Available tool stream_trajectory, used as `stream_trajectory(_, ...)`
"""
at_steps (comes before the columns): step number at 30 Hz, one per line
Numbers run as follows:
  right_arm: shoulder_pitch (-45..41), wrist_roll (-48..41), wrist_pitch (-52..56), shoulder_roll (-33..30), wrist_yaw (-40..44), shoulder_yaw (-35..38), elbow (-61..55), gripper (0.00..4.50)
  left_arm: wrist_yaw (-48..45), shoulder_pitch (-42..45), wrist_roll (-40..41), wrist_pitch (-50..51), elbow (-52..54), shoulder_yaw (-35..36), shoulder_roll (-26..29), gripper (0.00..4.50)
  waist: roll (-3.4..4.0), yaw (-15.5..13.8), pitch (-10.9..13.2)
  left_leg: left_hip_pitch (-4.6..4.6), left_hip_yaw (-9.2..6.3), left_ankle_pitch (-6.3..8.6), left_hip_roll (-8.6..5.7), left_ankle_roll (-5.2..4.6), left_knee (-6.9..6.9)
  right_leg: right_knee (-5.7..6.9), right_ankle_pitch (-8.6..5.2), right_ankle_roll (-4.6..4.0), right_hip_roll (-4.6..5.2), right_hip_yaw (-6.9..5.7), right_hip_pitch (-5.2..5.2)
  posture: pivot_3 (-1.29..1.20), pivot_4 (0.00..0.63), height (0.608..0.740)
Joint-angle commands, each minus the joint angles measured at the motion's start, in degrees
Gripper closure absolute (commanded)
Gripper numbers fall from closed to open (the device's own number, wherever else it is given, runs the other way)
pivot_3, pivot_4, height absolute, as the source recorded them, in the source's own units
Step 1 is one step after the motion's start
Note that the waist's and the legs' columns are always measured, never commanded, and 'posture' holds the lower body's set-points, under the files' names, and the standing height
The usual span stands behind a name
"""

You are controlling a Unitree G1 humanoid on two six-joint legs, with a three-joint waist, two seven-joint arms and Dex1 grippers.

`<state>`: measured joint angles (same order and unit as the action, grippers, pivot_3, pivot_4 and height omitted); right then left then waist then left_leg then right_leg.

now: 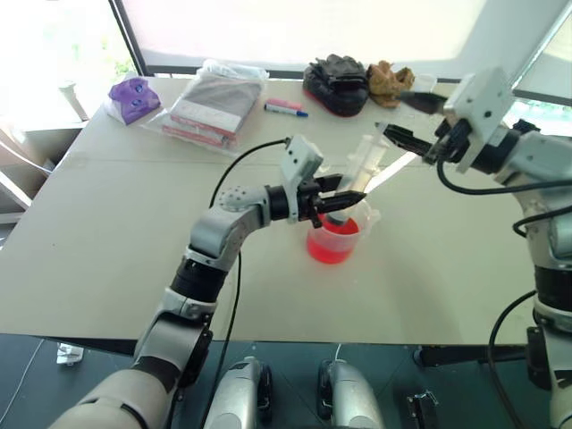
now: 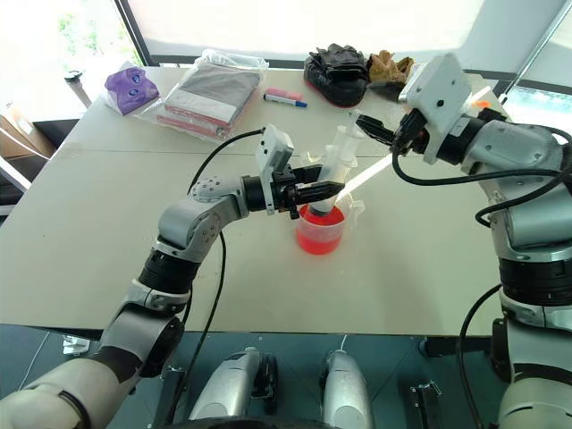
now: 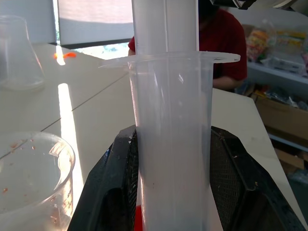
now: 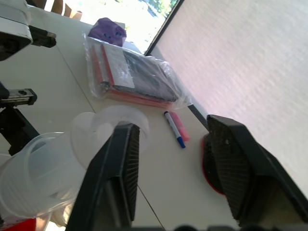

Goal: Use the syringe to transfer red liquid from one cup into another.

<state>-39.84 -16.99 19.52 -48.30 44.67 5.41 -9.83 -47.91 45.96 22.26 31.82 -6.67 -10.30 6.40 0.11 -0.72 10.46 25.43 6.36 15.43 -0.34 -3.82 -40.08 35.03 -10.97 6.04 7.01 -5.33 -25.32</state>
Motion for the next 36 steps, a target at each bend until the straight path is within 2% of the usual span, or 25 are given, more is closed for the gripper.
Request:
stream_trajectory(1,0.39,0.19,-0.05,-1.81,0.21,2.85,-2.01,0.88,-0.21,2.5,1.64,-0.07,1.37,1.33,-0.63,2.95,0.0,0.02,0.0,0.0,0.0,0.01,0.0,-0.01,0.0,0.0,0.0,0.0,0.0,0.0,0.0,0.0,0.15,0.74)
stream_trajectory(8,6.47,-5.18,5.0,-4.71,2.6,8.76,-6.92,0.88,0.59,3.91,2.33,0.35,0.85,3.4,-0.28,2.95,0.0,-0.09,0.0,0.0,-0.01,0.12,0.0,-0.21,0.0,-0.01,0.0,0.0,0.01,-0.01,0.02,0.0,0.15,0.74)
stream_trajectory(19,8.85,-6.96,7.55,-6.43,1.48,14.22,-7.63,0.88,0.65,5.85,4.05,1.9,0.74,5.57,0.23,2.95,0.0,-0.05,0.0,-0.01,-0.02,0.17,0.01,-0.28,0.0,0.0,0.0,-0.01,0.01,-0.01,0.0,0.0,0.15,0.74)
stream_trajectory(24,8.07,-8.33,8.0,-6.44,0.85,16.5,-5.3,0.88,3.26,14.87,9.4,8.58,-1.16,11.25,0.57,2.95,-0.01,-0.15,0.01,0.04,-0.02,0.16,0.0,-0.28,-0.02,-0.02,0.0,0.0,0.01,-0.02,0.01,0.0,0.15,0.74)
stream_trajectory(27,6.51,-8.17,6.37,-6.02,-0.09,17.41,-2.1,0.88,3.99,20.4,10.87,8.4,-5.54,14.37,0.61,2.95,0.0,-0.05,0.0,0.03,-0.02,0.18,-0.02,-0.3,-0.02,-0.03,0.0,0.0,0.0,-0.02,0.02,0.0,0.15,0.74)
stream_trajectory(29,5.26,-7.78,4.88,-5.6,-0.74,17.12,-0.37,0.88,3.39,22.93,9.94,5.71,-9.48,14.91,0.83,2.95,0.0,-0.04,0.0,0.0,-0.02,0.18,-0.02,-0.3,-0.01,-0.02,0.0,0.02,-0.03,-0.02,0.03,0.0,0.15,0.74)
stream_trajectory(36,-2.26,-3.15,-3.08,-2.13,-3.94,12.2,6.94,0.88,1.28,27.41,-0.39,-14.9,-30.34,11.64,-0.83,2.95,-0.01,0.07,0.0,-0.03,0.02,0.13,-0.01,-0.24,-0.01,0.0,0.0,0.02,-0.1,-0.02,0.03,0.0,0.15,0.74)
